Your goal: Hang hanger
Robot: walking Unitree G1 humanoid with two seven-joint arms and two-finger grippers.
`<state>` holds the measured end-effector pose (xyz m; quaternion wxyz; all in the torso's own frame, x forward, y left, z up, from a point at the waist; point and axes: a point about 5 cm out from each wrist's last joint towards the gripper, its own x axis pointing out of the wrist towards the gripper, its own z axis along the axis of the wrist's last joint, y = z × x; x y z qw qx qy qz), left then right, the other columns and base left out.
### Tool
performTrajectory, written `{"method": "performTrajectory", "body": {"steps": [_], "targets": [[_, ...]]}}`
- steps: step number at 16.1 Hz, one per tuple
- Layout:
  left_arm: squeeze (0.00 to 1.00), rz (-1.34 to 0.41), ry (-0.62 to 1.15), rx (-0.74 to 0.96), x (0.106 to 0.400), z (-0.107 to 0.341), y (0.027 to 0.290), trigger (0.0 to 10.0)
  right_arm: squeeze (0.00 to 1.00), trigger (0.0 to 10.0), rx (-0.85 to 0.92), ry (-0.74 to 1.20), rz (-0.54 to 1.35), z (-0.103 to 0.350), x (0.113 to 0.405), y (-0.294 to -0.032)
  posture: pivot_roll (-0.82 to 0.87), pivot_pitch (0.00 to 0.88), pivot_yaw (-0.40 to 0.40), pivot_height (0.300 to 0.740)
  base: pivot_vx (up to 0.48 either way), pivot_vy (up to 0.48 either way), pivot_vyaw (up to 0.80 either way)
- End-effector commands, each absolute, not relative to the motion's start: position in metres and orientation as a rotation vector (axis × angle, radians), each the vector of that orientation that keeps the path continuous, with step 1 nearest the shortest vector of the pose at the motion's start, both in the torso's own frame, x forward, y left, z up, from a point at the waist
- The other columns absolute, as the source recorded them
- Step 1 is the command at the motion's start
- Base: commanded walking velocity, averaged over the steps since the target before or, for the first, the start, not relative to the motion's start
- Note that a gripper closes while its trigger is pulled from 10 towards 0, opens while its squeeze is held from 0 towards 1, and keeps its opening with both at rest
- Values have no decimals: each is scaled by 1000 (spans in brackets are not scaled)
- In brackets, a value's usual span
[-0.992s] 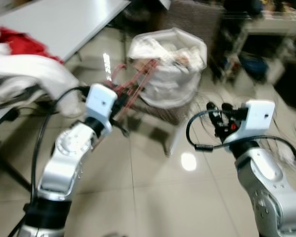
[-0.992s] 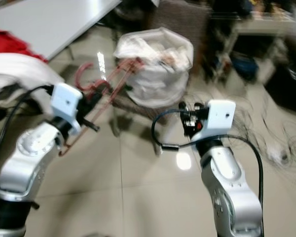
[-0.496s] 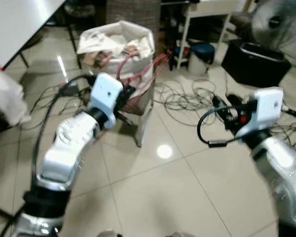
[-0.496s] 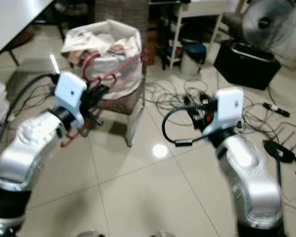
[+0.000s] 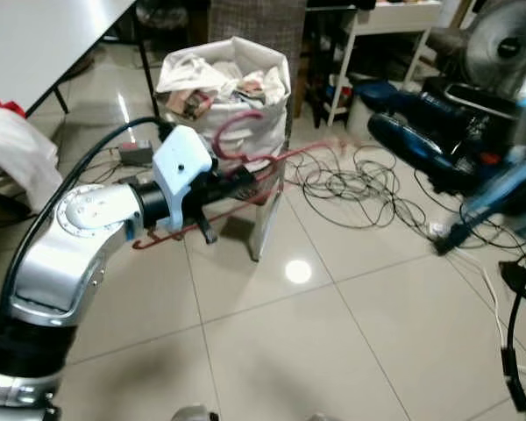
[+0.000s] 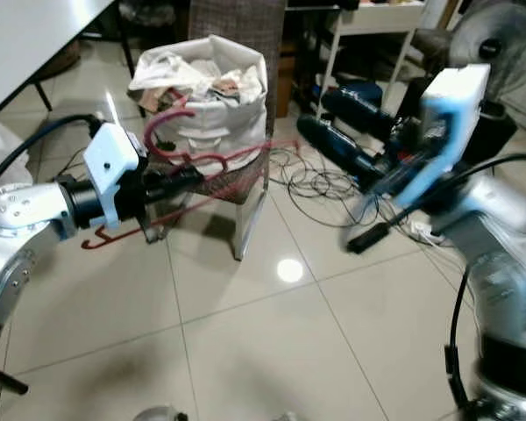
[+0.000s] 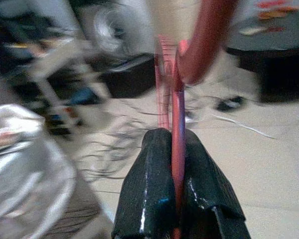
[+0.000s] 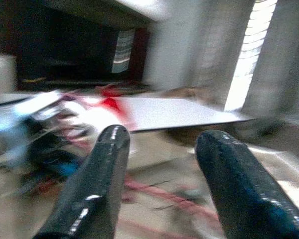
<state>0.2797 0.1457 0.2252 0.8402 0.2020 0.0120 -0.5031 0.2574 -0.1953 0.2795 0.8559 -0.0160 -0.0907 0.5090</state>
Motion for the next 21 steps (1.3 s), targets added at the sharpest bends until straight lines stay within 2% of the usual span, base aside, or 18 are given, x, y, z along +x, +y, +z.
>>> {"method": "performTrajectory", "body": {"steps": [1,6,9,10,11,13,17,21], "targets": [[0,-1132,5,453,276,234,141,10000,1000,10000,-22,-172,1137,281,256,-199,-66,15,-37,740,0,0,0],[0,-1277,34,644,272,247,137,10000,1000,10000,-127,1,1320,285,258,-213,-76,25,-74,740,0,0,0],[0,-1393,39,659,262,254,119,10000,1000,10000,-243,53,1361,274,272,-199,-75,37,-83,740,0,0,0],[0,-1420,47,672,261,253,118,10000,369,10000,-300,83,1343,269,278,-196,-73,39,-82,740,0,0,0],[0,-1435,52,682,261,253,117,10000,0,10000,-345,111,1363,265,281,-192,-70,39,-83,740,0,0,0],[0,-1456,58,704,262,253,114,10000,0,10000,-428,140,1414,259,288,-177,-56,43,-92,740,0,0,0],[0,-1441,77,711,265,251,110,10000,0,10000,-454,69,1464,255,287,-157,-49,43,-88,740,0,0,0],[0,-1420,106,729,273,240,109,10000,0,10000,-461,48,1489,258,286,-153,-51,46,-84,740,0,0,0]]}}
